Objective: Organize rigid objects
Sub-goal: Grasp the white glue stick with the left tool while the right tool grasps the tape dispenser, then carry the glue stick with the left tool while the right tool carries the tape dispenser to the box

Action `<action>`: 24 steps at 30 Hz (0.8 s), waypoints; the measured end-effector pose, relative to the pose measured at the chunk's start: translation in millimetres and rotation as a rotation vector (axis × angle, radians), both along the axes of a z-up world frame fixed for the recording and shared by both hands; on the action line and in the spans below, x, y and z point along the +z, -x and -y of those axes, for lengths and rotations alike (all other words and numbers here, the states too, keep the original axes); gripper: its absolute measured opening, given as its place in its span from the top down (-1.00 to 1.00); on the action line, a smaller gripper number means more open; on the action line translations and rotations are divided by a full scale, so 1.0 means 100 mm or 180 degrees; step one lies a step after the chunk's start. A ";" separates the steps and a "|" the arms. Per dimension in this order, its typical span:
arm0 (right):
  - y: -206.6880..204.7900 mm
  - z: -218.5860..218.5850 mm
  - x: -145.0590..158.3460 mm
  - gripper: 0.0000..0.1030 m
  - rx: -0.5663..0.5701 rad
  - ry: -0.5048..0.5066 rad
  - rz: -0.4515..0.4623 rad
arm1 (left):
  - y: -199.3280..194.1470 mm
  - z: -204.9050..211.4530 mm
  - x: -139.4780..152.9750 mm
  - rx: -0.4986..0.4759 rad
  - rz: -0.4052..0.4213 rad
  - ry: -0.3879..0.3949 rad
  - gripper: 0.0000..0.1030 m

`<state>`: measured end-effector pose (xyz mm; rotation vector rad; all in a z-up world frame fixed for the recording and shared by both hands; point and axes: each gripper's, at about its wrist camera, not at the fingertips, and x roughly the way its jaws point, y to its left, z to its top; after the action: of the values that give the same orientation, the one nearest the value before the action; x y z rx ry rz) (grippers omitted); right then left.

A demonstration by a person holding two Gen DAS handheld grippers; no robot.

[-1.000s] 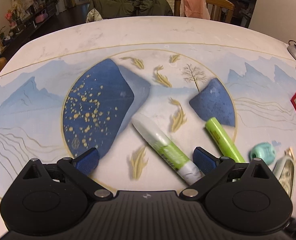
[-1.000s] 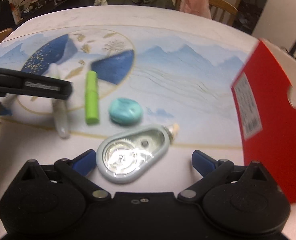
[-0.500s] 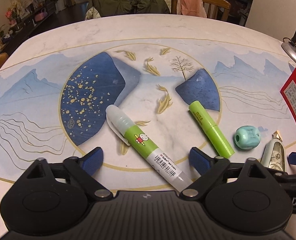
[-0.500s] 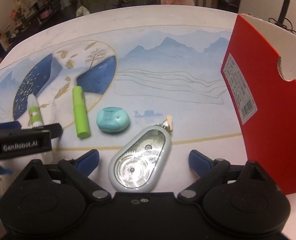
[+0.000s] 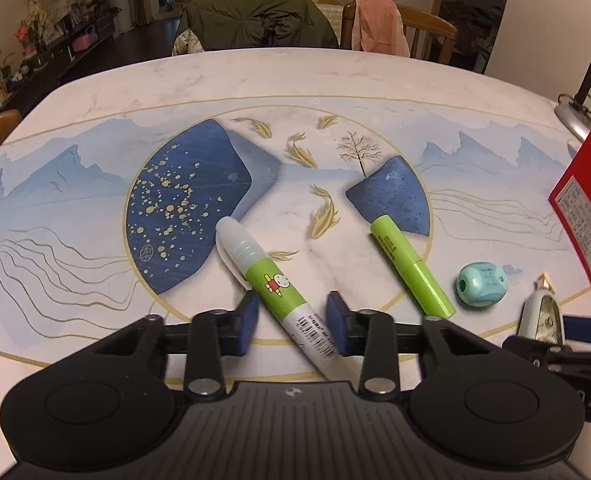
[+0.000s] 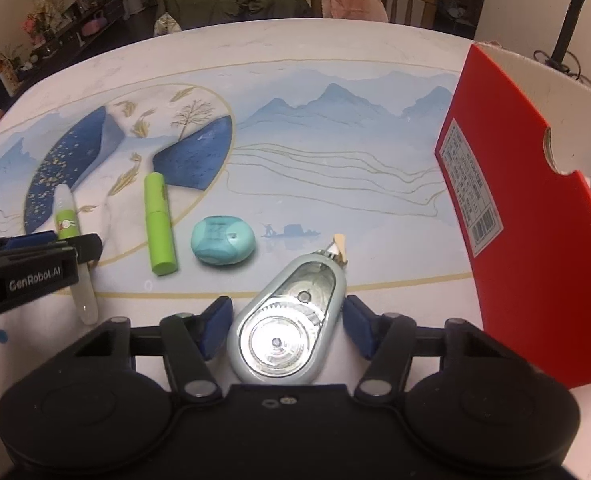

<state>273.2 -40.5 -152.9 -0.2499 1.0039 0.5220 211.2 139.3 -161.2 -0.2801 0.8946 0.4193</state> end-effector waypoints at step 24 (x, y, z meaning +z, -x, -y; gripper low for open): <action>0.37 0.74 0.63 -0.15 0.0435 -0.0565 -0.0081 | 0.45 0.28 0.27 0.0094 0.0338 0.0699 0.67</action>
<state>236.6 -114.1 -89.5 -0.1541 0.9628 0.7362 166.1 111.5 -134.4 -0.5130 0.8339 0.3303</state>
